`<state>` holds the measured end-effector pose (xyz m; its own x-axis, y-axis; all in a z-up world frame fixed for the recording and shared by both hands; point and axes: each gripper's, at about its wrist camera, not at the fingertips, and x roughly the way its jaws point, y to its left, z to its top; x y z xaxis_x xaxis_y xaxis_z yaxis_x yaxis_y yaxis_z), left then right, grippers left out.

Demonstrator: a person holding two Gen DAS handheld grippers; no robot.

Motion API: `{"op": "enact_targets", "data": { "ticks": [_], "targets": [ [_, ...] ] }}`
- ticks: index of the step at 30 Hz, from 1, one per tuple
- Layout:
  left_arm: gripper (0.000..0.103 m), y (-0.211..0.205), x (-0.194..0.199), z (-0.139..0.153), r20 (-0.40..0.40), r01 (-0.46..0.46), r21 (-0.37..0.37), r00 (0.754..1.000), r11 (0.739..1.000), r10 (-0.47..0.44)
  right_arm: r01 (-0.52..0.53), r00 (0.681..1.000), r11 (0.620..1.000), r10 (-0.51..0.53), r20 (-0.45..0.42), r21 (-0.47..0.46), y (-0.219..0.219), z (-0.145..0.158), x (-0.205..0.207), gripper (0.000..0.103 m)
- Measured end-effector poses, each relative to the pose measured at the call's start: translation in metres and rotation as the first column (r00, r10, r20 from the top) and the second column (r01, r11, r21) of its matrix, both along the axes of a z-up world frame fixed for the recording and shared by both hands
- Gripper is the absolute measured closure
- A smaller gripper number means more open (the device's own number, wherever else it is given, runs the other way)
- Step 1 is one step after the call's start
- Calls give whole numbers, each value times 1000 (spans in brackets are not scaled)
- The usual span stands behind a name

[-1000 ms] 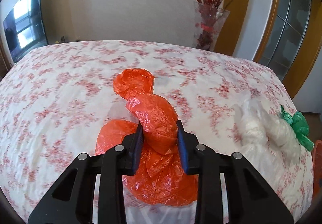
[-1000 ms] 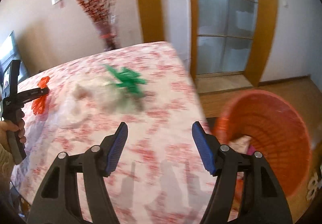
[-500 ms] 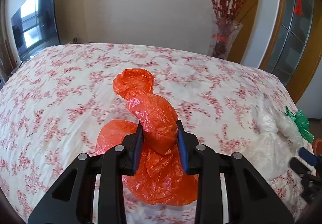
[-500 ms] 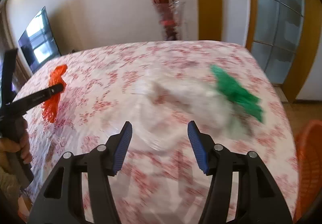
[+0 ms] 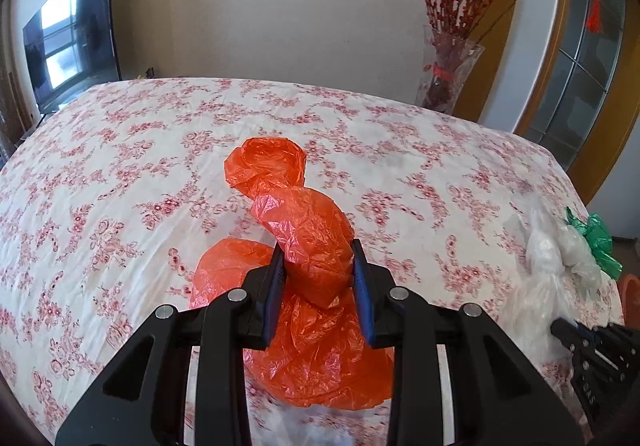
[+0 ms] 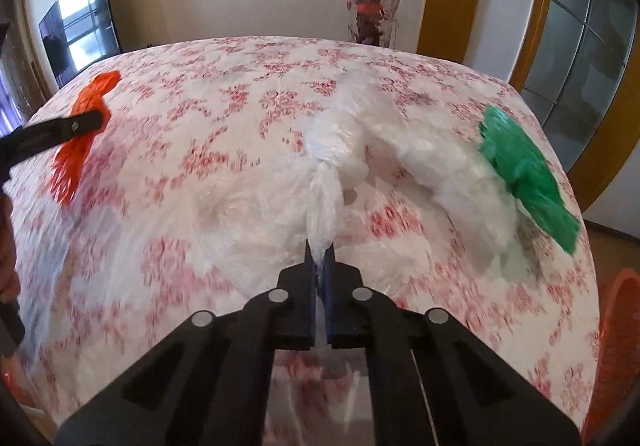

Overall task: Collect trash
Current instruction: 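Grasp the knotted clear plastic bag with the right gripper while the left holds the red bag, then carry the red bag and clear bag over the orange wastebasket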

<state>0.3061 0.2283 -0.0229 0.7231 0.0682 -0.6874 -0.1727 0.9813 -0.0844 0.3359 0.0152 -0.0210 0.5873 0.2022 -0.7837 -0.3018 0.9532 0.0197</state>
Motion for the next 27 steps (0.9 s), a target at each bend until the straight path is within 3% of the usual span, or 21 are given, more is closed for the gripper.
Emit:
{"op": "enact_targets", "data": {
  "ticks": [12,27],
  "targets": [
    [72,-52,-29,13,15,92,-7,996,996,-92,41,996,998,-44,76,44,-67,35,-88,99],
    [72,-130,-58,29,41,251,-11,967,968,-250,156,963,983,-173,207,98,-134,86,-151,99]
  ]
}}
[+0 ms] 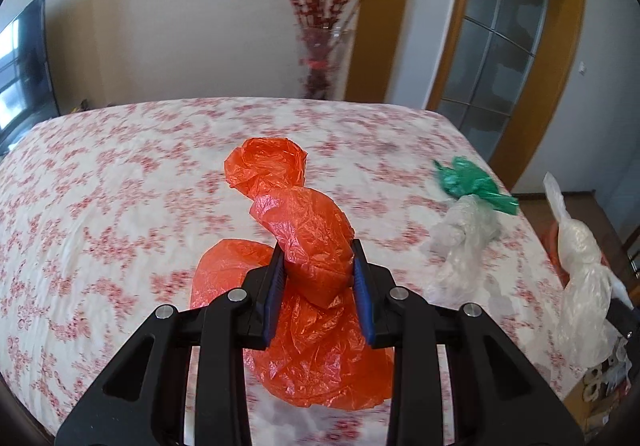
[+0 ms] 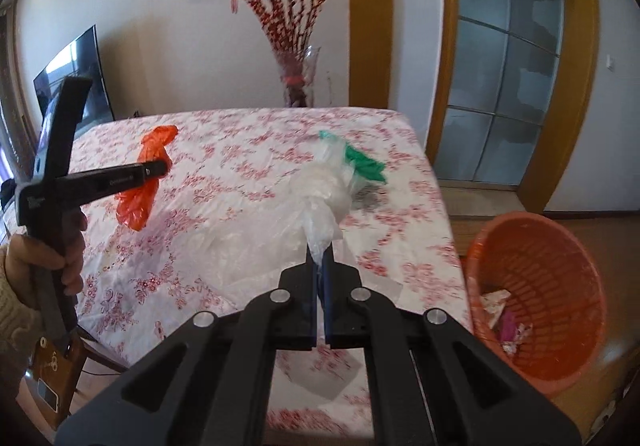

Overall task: Collect trash
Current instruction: 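Carry the red bag and clear bag over the orange wastebasket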

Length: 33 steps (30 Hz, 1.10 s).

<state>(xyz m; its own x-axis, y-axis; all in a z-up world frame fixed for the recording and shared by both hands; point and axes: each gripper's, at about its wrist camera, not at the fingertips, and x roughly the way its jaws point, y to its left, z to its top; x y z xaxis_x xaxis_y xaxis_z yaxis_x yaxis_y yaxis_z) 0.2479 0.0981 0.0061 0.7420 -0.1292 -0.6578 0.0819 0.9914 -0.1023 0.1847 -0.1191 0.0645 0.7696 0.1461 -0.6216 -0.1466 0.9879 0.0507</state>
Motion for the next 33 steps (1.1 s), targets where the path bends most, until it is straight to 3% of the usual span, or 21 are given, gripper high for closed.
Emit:
{"op": "enact_targets", "data": {
  "ticks": [14,33],
  "targets": [
    [72,-83,-19,13,26,171,7,985,985,-171,189,981,982,-190,49,30,-72,12,-27,99],
    [72,-207,-33,15,21,413,-7,911,911,-412,400,913,915,-402,74,47,-165,3,-47,99]
  ]
}}
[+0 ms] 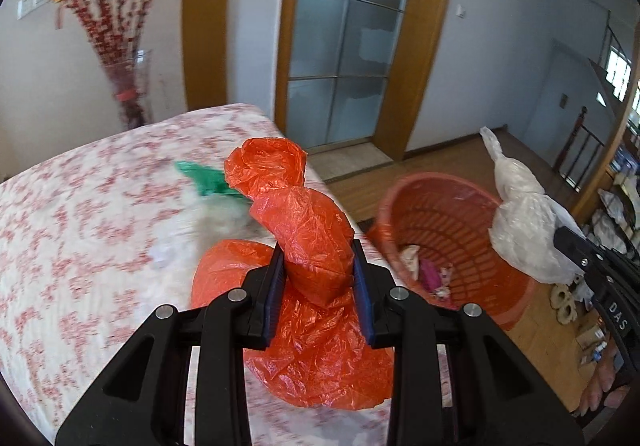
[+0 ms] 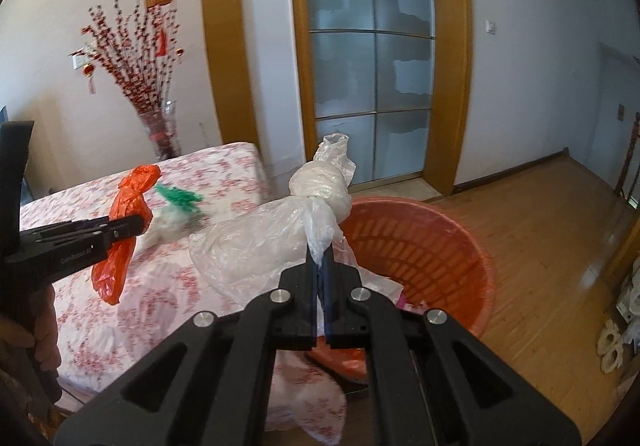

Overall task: Collect trash
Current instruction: 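Carry the red bag and clear bag over the orange wastebasket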

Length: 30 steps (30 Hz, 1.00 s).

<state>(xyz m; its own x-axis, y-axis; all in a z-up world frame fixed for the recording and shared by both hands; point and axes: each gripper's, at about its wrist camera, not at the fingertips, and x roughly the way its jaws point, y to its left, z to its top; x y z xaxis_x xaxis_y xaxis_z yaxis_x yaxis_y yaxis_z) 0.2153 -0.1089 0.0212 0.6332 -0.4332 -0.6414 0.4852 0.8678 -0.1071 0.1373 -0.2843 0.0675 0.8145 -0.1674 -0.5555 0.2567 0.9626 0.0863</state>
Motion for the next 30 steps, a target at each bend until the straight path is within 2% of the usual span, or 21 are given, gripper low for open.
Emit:
{"op": "enact_targets", "data": {
  "ticks": [18,30],
  "targets": [
    [72,-96,-3,-18,-47,164,-12,985,986,-165,130,991,991,-129,-32,40,-69,-34,0,99],
    [72,-123,0,-26,-54,197,-14,979,980,-197,176,984,983,-174,-47,55,-94,-48,3,99]
  ]
}}
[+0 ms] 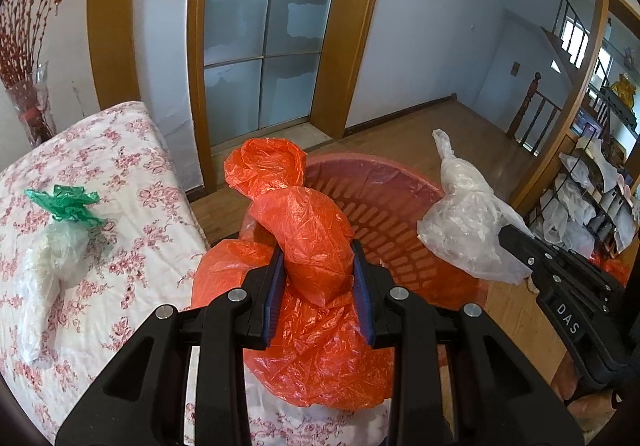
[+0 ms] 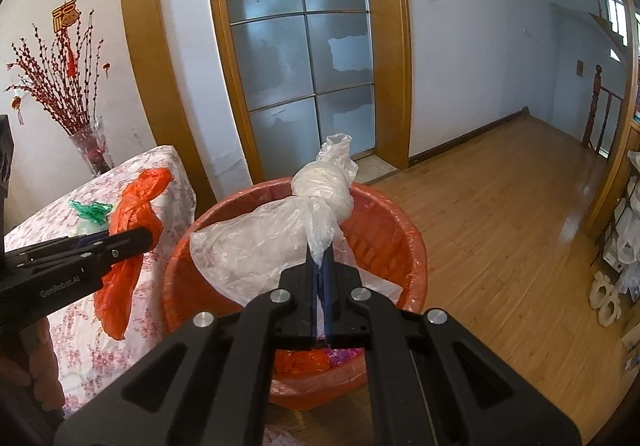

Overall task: Collect trash
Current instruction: 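Carry the red bag and clear bag over the orange wastebasket, then open the left gripper then the right, dropping both bags into the basket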

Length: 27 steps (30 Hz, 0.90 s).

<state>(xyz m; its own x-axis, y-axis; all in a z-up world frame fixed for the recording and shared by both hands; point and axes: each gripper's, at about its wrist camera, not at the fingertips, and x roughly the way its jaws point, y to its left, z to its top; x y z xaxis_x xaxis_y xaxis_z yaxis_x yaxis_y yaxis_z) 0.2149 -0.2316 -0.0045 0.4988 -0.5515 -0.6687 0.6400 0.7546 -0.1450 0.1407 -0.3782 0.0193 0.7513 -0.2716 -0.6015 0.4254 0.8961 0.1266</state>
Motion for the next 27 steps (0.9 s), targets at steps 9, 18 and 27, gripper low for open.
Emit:
{"op": "enact_targets", "data": {
  "ticks": [9,18,27],
  "targets": [
    [72,-14,4,-1,-8,19,-9,1000,1000,-19,12,1000,1000,-12,3,28,-9,-5,8,99],
    [71,-20,10,-8,-33,19,-13,999,1000,-20,19,1000,998,-20,4,59,-16,-12,17,95],
    [46,-9,15,-11,-34,-19,-1,999,1000,19,29,1000,996,-30,2,83,-23,-16,17,71]
  ]
}}
